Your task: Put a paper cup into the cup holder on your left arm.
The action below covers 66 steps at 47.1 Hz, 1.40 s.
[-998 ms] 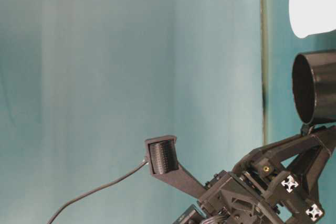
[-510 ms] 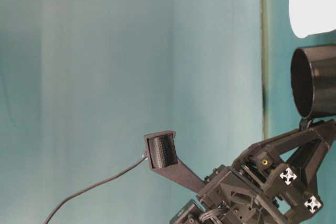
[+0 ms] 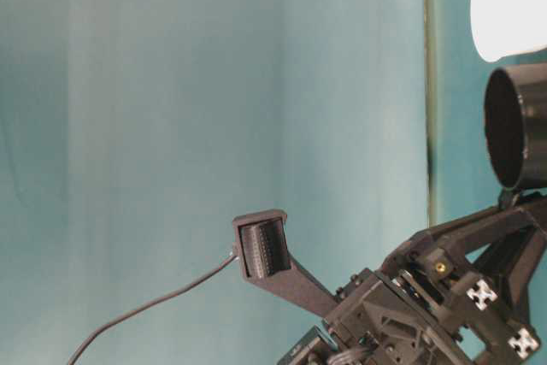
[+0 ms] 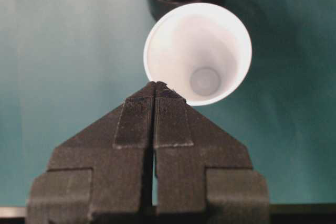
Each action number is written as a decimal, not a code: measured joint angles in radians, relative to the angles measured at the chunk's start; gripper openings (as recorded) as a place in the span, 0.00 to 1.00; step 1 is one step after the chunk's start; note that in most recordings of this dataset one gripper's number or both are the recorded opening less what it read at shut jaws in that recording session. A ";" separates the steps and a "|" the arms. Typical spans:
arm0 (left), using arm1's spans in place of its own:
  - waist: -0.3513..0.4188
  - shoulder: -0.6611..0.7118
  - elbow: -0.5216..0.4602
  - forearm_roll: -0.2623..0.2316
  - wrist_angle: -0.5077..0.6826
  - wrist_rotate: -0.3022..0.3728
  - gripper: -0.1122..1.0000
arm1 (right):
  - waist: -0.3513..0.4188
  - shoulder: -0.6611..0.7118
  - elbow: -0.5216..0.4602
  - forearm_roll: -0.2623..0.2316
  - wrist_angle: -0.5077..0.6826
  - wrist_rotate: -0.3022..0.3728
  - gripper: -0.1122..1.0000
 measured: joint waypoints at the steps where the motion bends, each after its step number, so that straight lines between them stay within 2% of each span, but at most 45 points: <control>1: 0.000 0.000 -0.002 0.000 0.000 0.000 0.36 | 0.000 0.000 0.000 0.000 0.000 0.000 0.07; 18: 0.048 -0.003 0.003 0.000 0.011 0.002 0.36 | -0.002 0.002 0.000 0.000 0.002 0.000 0.07; 50: 0.044 0.000 0.003 0.000 -0.018 0.003 0.36 | -0.003 0.003 0.000 0.000 -0.005 0.000 0.07; 66: 0.043 0.000 0.003 0.000 -0.015 0.003 0.36 | -0.005 0.046 0.002 0.000 -0.032 0.003 0.07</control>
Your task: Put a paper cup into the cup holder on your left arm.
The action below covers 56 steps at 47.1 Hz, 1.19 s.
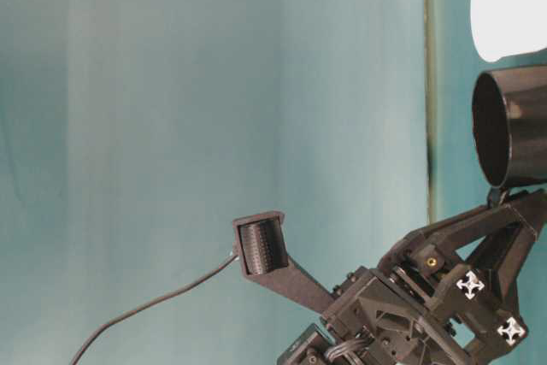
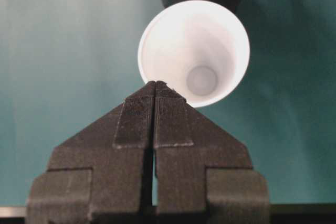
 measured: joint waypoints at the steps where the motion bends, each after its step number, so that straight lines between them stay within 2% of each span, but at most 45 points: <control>1: 0.000 0.000 0.000 0.000 0.006 0.000 0.37 | 0.000 0.002 -0.002 0.000 -0.005 0.000 0.07; 4: 0.000 0.000 0.000 0.000 0.018 0.000 0.41 | 0.000 0.009 -0.002 0.000 -0.011 0.000 0.07; 12: -0.011 0.000 0.000 0.000 0.029 -0.003 0.76 | 0.000 0.011 -0.002 0.000 -0.018 0.000 0.07; 15: -0.014 0.000 0.000 0.000 0.031 -0.003 0.83 | 0.000 0.011 -0.002 0.000 -0.018 0.000 0.07; 35: -0.015 0.000 0.000 0.000 0.035 0.000 0.80 | -0.002 0.011 -0.002 0.002 -0.018 0.000 0.07; 39: -0.015 0.000 0.002 0.000 0.043 0.000 0.81 | -0.012 0.011 0.000 0.003 -0.003 0.018 0.08; 43: -0.015 -0.003 0.002 0.000 0.072 -0.002 0.82 | -0.048 0.011 -0.002 0.006 0.034 0.072 0.09; 47: -0.015 -0.011 0.000 0.000 0.112 0.000 0.84 | -0.086 0.012 -0.002 0.005 0.067 0.130 0.12; 51: -0.015 -0.026 0.002 0.000 0.149 0.000 0.87 | -0.100 0.012 -0.005 -0.002 0.083 0.158 0.17; 56: -0.015 -0.058 0.011 0.000 0.181 -0.002 0.87 | -0.100 0.015 -0.006 -0.003 0.089 0.172 0.31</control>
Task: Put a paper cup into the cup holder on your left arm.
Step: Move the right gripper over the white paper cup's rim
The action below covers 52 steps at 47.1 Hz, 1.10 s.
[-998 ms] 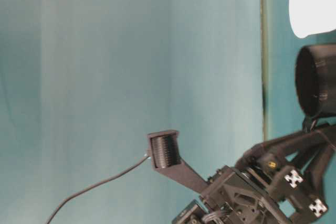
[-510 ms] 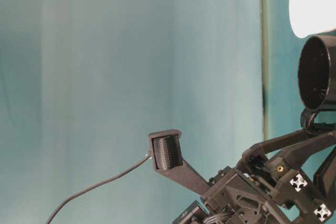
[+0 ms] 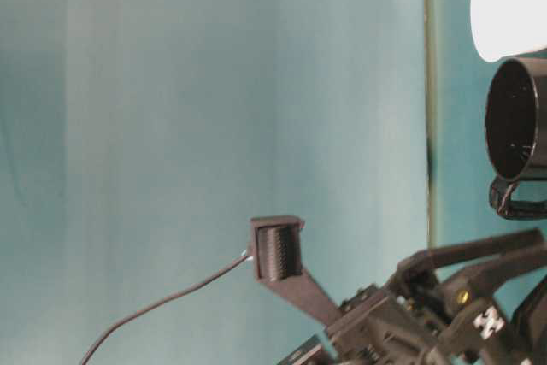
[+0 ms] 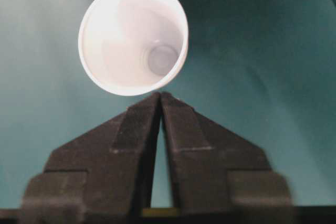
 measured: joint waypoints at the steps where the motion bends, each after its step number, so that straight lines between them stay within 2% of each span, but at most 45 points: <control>1: 0.000 -0.006 0.003 0.000 0.003 0.000 0.87 | -0.003 0.005 -0.002 0.002 0.000 0.008 0.36; 10: -0.012 -0.044 0.020 0.000 0.014 0.002 0.88 | -0.025 0.087 -0.040 0.000 0.000 0.057 0.83; 15: -0.025 -0.054 0.026 0.000 0.015 0.002 0.88 | -0.025 0.176 -0.077 -0.023 0.000 0.058 0.98; 25: -0.041 -0.063 0.028 0.000 0.017 -0.008 0.88 | -0.031 0.399 -0.227 -0.058 0.014 0.058 0.97; 32: -0.049 -0.063 0.028 0.000 0.017 -0.008 0.88 | -0.057 0.471 -0.284 -0.075 0.109 0.058 0.97; 39: -0.049 -0.063 0.029 0.000 0.017 -0.008 0.88 | -0.080 0.476 -0.288 -0.120 0.178 0.058 0.97; 52: -0.049 -0.064 0.032 0.000 0.017 -0.005 0.88 | -0.098 0.462 -0.229 -0.126 0.126 0.058 0.97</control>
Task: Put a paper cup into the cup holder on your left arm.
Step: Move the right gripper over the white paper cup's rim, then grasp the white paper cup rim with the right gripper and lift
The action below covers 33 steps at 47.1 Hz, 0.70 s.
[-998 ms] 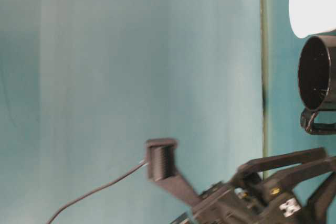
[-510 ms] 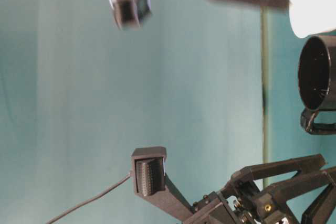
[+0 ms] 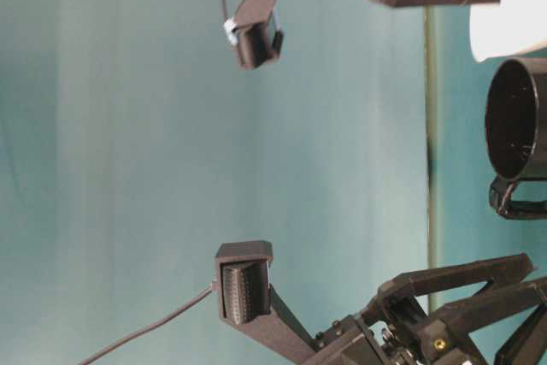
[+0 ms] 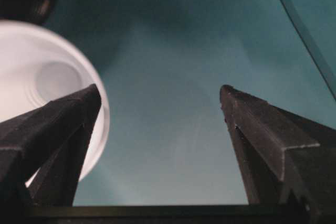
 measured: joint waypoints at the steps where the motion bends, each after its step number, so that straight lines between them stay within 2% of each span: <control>1: 0.000 0.002 0.000 0.000 0.000 0.000 0.88 | 0.000 -0.002 0.005 -0.002 -0.005 0.000 0.97; 27: 0.000 0.000 0.002 0.000 0.000 0.002 0.88 | 0.009 -0.005 0.011 0.011 -0.018 0.000 0.95; 33: 0.003 0.000 0.002 0.000 0.000 0.002 0.88 | 0.012 -0.005 0.009 0.012 -0.020 0.002 0.87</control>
